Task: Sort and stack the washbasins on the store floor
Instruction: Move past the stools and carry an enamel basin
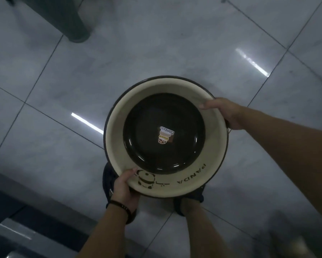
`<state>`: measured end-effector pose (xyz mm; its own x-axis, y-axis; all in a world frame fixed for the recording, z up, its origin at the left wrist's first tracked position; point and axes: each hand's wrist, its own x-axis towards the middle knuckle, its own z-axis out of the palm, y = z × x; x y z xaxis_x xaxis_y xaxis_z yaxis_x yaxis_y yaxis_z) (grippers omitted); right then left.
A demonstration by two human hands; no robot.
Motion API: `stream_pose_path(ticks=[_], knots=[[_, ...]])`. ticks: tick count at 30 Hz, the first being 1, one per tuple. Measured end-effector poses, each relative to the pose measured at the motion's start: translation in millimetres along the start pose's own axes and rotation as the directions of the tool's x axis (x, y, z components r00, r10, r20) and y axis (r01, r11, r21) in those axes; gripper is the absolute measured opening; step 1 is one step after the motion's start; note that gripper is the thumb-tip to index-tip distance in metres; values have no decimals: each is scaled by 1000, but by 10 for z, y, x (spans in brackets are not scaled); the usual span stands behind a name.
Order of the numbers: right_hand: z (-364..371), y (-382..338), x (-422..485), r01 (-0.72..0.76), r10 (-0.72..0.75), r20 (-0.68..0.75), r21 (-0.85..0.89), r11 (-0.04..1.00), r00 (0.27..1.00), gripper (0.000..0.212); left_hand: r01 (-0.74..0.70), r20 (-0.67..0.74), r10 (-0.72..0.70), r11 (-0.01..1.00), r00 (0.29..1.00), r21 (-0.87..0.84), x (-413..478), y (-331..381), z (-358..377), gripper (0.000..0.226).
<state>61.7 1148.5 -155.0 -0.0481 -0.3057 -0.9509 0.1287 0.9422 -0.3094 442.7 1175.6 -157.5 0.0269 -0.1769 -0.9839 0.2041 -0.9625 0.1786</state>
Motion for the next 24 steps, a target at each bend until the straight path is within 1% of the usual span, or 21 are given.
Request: stream_pose_path(ticks=[2, 4, 5, 6, 7, 8, 9, 11, 14, 16, 17, 19, 20, 21, 23, 24], knots=[[1, 29, -55, -8, 8, -3, 13, 1000, 1000, 34, -14, -27, 14, 1000, 1000, 12, -43, 113, 20, 59], [-5, 24, -204, -14, 15, -18, 70, 997, 1000, 39, -1, -37, 3, 998, 999, 55, -143, 299, 52, 62], [-19, 20, -305, -12, 15, -27, 100, 995, 1000, 45, 1, -26, 1, 996, 1000, 85, -231, 408, 93, 58], [-49, 19, -426, -5, 10, -39, 127, 992, 999, 51, -6, -5, 6, 992, 1000, 124, -329, 516, 141, 49], [-81, 26, -563, -1, 9, -52, 153, 988, 999, 53, -17, 17, 15, 985, 1000, 174, -454, 625, 204, 40], [-114, 40, -721, 2, 9, -64, 185, 983, 998, 54, -33, 40, 24, 975, 999, 221, -591, 727, 266, 35], [-145, 59, -900, 11, 4, -69, 222, 975, 998, 58, -55, 74, 37, 963, 997, 264, -746, 832, 327, 39], [-206, 106, -1308, 16, 9, -85, 296, 955, 996, 73, -96, 130, 54, 933, 990, 347, -1114, 1044, 476, 56], [-265, 200, -2013, 47, 5, -127, 397, 917, 992, 87, -148, 198, 67, 892, 978, 427, -1706, 1357, 727, 61], [-273, 251, -2606, 83, 2, -184, 456, 886, 983, 93, -192, 240, 81, 851, 967, 489, -2199, 1553, 946, 59], [-267, 252, -2934, 108, -3, -212, 483, 869, 977, 88, -212, 268, 79, 831, 960, 514, -2464, 1639, 1061, 53], [-233, 255, -3644, 176, -27, -273, 541, 822, 962, 63, -258, 338, 65, 782, 939, 567, -3049, 1772, 1282, 35], [-217, 288, -3997, 211, -35, -306, 568, 795, 952, 57, -286, 376, 54, 752, 925, 594, -3360, 1818, 1381, 35], [-197, 335, -4353, 244, -31, -346, 592, 768, 938, 59, -323, 424, 41, 715, 905, 620, -3661, 1855, 1475, 43], [-158, 445, -5039, 321, -40, -416, 631, 706, 908, 65, -395, 511, -5, 627, 859, 671, -4213, 1893, 1674, 68], [-117, 518, -5368, 367, -56, -449, 645, 670, 892, 64, -426, 544, -32, 584, 838, 691, -4455, 1901, 1763, 76]])
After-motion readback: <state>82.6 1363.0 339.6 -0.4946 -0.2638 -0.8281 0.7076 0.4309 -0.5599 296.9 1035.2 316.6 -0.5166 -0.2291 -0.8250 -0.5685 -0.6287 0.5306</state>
